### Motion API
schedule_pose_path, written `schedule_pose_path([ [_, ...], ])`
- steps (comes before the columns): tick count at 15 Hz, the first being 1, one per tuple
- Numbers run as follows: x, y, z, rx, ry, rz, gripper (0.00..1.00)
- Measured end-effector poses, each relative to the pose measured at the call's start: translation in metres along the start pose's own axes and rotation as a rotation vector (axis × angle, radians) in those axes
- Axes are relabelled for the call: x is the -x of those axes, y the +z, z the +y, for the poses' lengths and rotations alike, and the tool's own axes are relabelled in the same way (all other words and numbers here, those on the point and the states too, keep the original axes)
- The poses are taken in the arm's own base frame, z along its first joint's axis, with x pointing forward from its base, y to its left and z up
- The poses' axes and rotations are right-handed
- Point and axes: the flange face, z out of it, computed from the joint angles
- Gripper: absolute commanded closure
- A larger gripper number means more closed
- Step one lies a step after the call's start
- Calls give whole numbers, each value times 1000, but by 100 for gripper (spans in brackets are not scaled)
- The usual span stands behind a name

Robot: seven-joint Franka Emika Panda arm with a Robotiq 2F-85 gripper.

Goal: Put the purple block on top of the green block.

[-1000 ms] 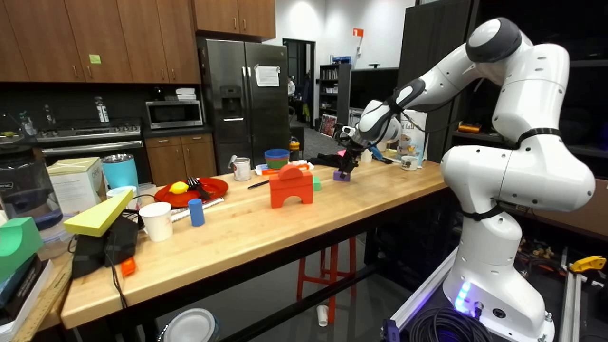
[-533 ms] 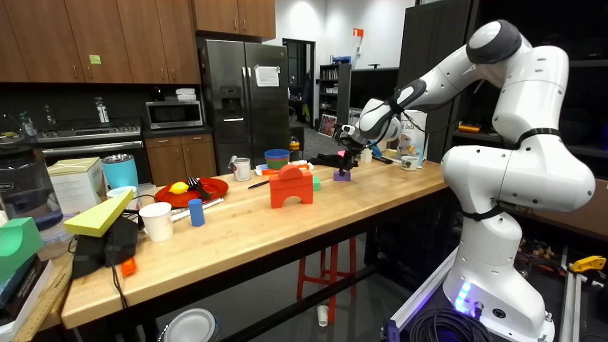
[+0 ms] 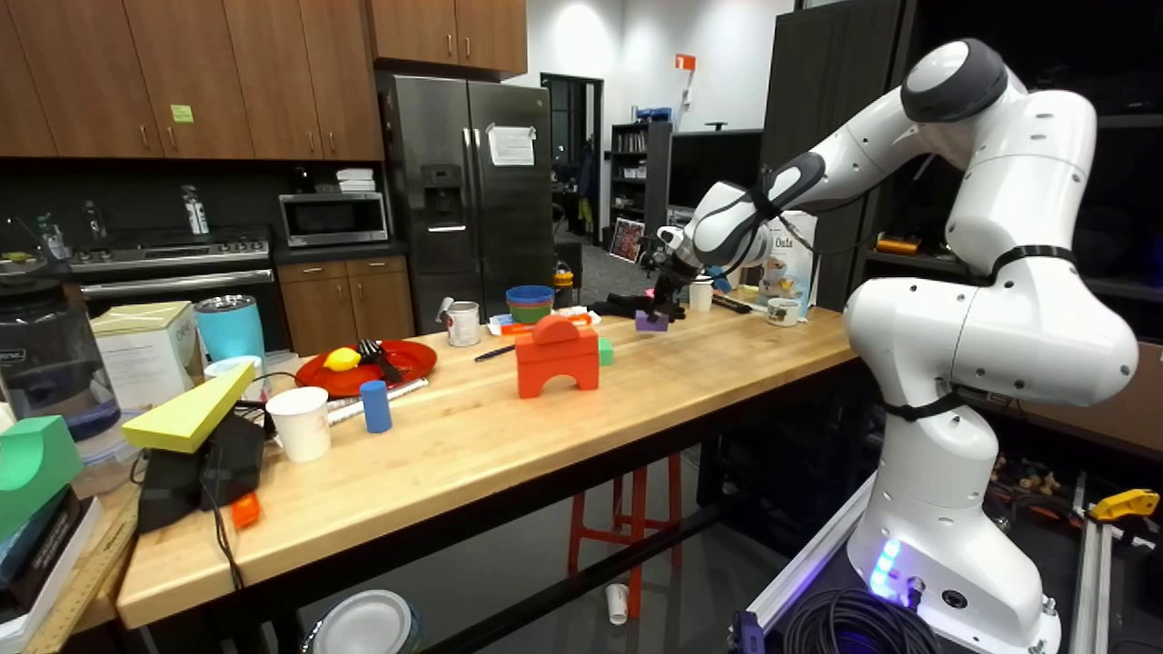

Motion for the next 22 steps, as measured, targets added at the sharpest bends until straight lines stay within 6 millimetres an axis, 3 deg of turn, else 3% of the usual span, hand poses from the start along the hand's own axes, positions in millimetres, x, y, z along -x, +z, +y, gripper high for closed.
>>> schedule_pose_path([
  [8,-7,-36,-3,121,-57,95,95],
  [22,-26,-54,-54,214,-191,215,95],
])
